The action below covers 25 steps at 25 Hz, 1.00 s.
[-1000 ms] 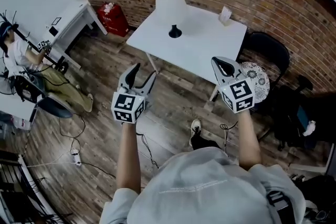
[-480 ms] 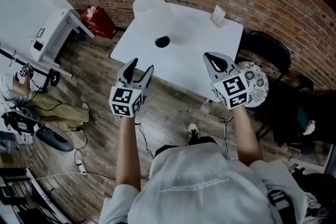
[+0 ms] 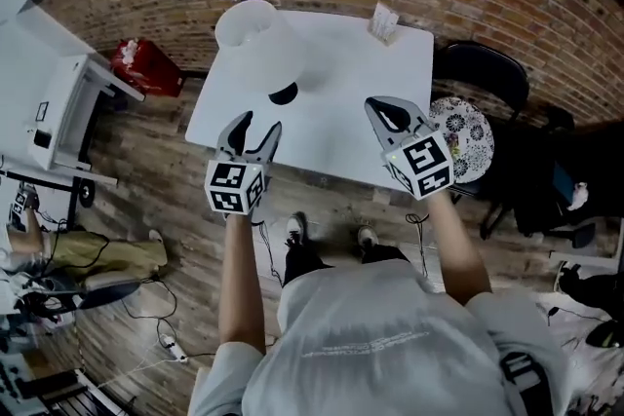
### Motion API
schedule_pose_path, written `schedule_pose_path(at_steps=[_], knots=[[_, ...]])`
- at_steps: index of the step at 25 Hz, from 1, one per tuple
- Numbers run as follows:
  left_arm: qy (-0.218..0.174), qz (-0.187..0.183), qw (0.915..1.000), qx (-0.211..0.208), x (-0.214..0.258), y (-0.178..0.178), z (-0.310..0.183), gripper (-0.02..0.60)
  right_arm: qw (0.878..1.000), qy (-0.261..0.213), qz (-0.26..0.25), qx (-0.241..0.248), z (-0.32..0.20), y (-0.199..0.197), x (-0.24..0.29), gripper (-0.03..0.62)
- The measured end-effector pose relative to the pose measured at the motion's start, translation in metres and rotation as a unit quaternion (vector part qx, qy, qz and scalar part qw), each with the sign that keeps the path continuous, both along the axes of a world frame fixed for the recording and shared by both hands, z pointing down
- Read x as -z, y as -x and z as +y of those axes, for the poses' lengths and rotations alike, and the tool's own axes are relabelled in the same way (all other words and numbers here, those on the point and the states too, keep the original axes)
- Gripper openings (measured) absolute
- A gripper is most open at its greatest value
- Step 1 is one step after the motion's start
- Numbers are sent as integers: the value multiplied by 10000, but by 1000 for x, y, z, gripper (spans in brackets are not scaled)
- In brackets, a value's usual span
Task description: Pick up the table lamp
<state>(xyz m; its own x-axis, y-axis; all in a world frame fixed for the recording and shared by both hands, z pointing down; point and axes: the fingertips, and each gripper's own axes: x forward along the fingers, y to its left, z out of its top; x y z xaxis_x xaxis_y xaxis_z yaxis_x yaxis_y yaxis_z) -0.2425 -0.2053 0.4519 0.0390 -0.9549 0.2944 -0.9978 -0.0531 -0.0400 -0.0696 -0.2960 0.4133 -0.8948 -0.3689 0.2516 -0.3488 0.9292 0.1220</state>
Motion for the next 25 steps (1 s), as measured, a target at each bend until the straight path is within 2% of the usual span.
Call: schedule_pose_path(at_steps=[7, 13, 18, 21, 25], knots=[[235, 128, 9973, -679, -36, 55, -23, 245, 9965, 174, -3, -821, -3, 38, -17, 2], [522, 299, 9923, -1080, -78, 94, -36, 245, 9895, 305, 96, -1409, -3, 63, -42, 2], [717, 420, 9852, -1501, -115, 110, -49, 245, 9816, 314, 198, -1872, -2, 79, -64, 2], [750, 461, 9833, -1594, -134, 120, -52, 245, 9792, 378, 224, -1980, 0, 90, -77, 2], [817, 449, 9786, -1835, -158, 119, -68, 245, 9736, 470, 275, -2216, 2, 88, -87, 2]])
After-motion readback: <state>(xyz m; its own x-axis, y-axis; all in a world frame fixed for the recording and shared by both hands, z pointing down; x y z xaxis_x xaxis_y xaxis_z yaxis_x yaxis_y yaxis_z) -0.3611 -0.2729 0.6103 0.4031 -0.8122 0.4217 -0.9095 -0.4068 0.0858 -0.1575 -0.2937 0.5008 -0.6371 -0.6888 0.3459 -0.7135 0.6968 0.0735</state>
